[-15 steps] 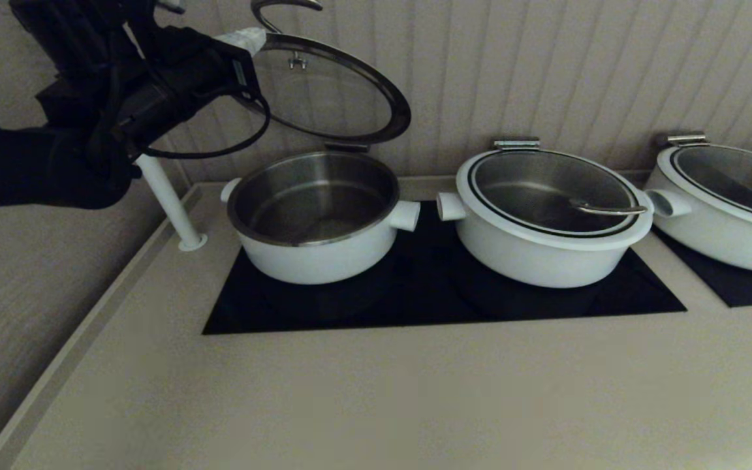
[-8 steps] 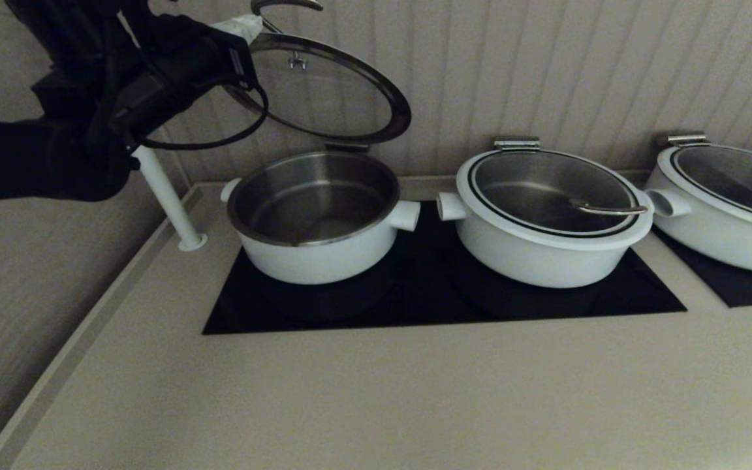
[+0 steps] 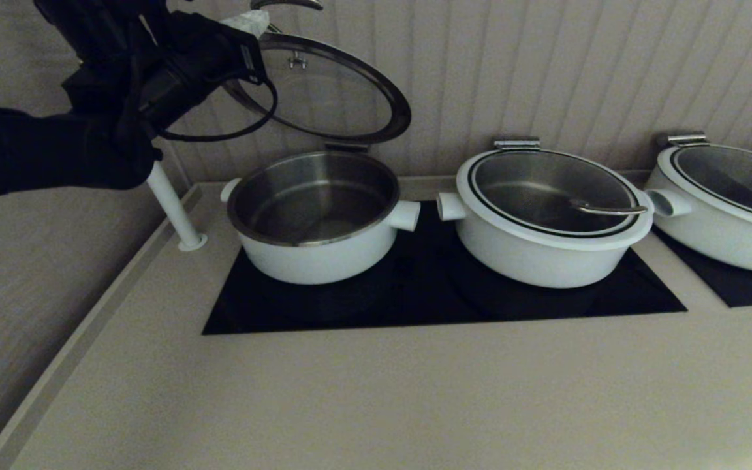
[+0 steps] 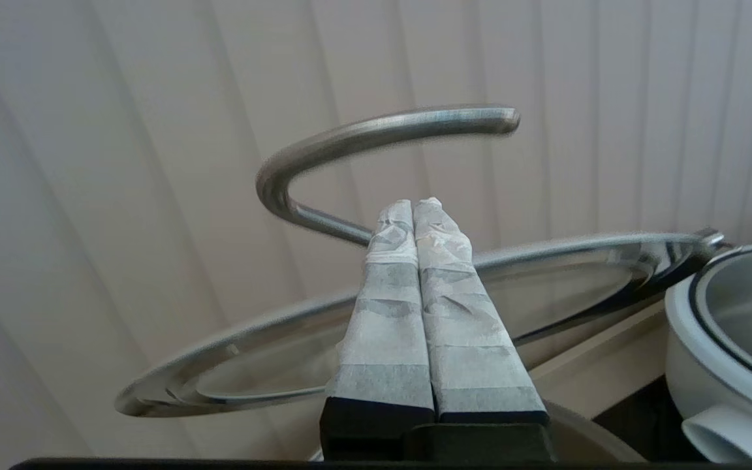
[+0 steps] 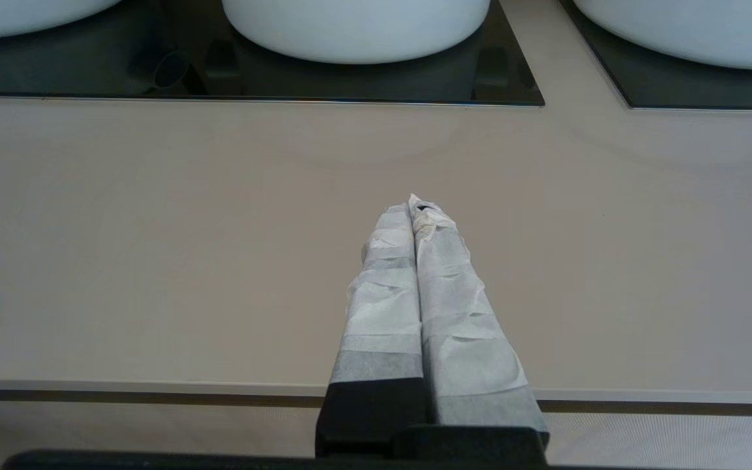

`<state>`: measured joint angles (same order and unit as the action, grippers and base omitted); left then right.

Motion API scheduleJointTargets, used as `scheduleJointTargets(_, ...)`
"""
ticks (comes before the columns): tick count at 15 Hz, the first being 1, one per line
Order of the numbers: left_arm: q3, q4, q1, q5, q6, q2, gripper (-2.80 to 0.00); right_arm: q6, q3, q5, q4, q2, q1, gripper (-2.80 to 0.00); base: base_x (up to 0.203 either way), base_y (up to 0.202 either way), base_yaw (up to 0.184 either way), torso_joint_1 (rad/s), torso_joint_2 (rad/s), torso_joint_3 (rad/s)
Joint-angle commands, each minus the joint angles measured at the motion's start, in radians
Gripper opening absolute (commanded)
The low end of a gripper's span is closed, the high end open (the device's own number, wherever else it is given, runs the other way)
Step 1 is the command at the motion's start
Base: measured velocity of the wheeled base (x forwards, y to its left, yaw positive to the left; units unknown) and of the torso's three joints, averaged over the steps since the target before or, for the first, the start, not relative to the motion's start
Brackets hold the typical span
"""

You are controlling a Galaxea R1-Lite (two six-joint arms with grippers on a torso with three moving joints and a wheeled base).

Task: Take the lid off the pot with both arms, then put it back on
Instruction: Close the pot lid

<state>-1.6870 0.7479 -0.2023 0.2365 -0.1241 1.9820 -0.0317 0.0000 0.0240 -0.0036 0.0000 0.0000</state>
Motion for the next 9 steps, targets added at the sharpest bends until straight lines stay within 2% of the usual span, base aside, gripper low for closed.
scheduleJointTargets(1,-0.003,0.006,0.001,0.001,-0.002,0.024,-2.8,-0.001,0.0,0.001,0.001,0.002,0.0,-2.8,0.0,0.0,0.0,0.0,0.0,0.0)
scheduleJointTargets(9,0.009,0.011,0.023,0.0,0.0,0.026,-2.8,-0.001,0.0,0.001,0.001,0.002,0.0,-2.8,0.0,0.0,0.0,0.0,0.0,0.0)
